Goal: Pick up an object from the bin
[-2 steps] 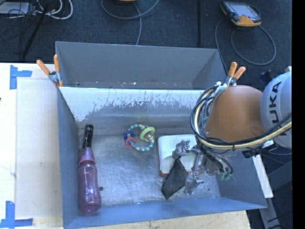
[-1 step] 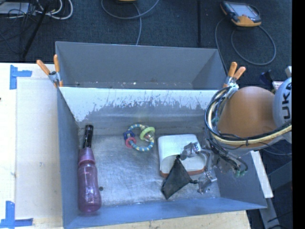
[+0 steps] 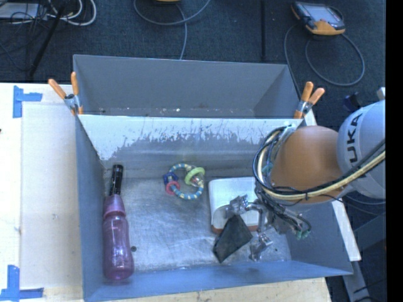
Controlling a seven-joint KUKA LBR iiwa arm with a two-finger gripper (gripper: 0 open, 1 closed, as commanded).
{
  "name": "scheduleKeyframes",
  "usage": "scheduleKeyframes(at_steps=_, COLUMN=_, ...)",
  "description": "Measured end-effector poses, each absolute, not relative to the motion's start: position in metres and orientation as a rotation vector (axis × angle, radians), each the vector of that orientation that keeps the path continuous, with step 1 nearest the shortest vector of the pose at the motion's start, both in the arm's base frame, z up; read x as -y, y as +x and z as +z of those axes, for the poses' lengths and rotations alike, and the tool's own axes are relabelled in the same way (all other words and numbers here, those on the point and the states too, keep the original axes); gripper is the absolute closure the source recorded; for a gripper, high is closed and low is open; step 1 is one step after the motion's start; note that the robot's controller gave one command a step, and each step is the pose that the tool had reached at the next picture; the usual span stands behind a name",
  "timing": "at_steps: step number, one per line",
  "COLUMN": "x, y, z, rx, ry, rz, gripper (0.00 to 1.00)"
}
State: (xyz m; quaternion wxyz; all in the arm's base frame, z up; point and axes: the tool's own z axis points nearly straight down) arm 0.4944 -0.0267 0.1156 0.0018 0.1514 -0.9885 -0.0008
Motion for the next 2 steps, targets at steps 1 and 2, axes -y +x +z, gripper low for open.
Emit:
scheduleKeyframes(at_steps=1, x=0.027, y=0.496, z=0.108, rx=3.091, ry=0.561, rz=0.000, gripper=0.00)
scheduleKeyframes(at_steps=2, x=0.029, y=0.522, z=0.074, rx=3.073, ry=0.709, rz=-0.001, gripper=1.00)
